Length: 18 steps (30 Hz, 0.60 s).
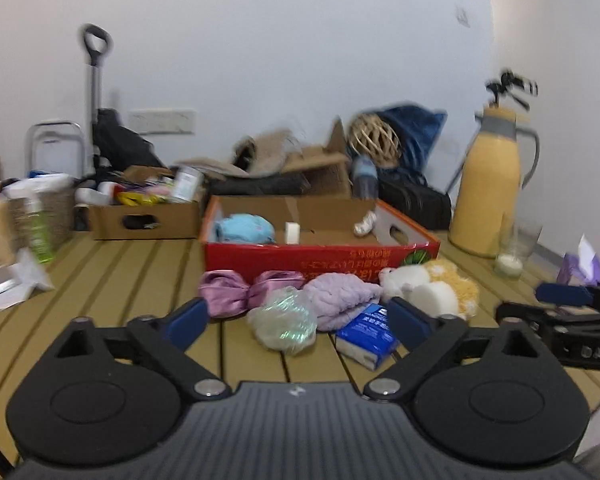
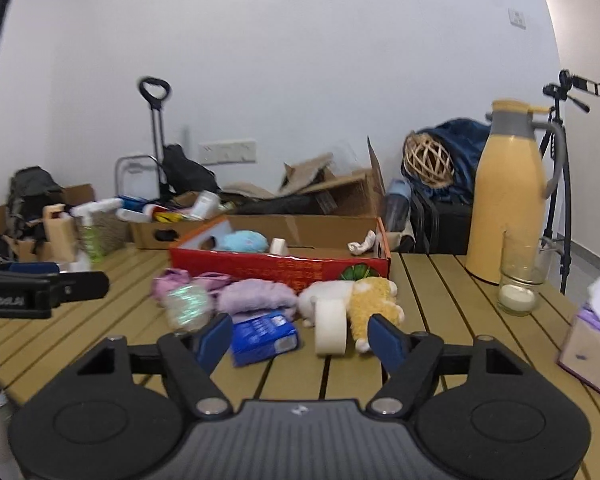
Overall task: Organize soft objects
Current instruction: 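Close the left gripper on the clear plastic bag while the right gripper closes on the white tape roll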
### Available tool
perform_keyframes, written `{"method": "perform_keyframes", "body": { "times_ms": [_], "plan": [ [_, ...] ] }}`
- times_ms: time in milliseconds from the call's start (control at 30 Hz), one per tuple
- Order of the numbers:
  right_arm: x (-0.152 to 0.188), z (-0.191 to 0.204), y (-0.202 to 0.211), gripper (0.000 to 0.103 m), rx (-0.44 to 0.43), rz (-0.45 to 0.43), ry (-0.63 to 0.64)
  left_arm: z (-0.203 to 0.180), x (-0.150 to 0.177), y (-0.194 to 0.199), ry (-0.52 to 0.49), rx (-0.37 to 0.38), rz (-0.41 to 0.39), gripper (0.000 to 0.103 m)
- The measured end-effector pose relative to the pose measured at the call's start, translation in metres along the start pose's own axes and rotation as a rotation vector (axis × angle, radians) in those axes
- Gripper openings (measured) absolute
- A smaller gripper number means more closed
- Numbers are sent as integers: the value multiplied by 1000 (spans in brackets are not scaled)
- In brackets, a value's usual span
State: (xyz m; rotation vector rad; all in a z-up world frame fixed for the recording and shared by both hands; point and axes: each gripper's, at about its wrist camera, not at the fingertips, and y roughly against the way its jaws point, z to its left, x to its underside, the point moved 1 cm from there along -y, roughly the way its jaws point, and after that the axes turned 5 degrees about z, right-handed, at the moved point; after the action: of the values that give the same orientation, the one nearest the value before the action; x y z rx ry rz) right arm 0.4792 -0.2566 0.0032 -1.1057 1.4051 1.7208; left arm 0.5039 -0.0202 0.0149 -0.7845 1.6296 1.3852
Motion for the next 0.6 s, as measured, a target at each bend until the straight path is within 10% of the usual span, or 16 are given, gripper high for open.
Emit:
{"method": "perform_keyframes", "body": {
  "times_ms": [200, 267, 333, 600],
  "plan": [
    [-13, -4, -98, 52, 97, 90, 46, 6, -2, -97, 0, -54, 126, 70],
    [-10, -5, -119, 50, 121, 108, 58, 11, 4, -108, 9, -33, 168, 47],
    [-5, -7, -133, 28, 134, 122, 67, 14, 6, -113, 26, -5, 185, 43],
    [-1, -1, -133, 28, 122, 99, 102, 14, 5, -101, 27, 2, 146, 23]
  ]
}}
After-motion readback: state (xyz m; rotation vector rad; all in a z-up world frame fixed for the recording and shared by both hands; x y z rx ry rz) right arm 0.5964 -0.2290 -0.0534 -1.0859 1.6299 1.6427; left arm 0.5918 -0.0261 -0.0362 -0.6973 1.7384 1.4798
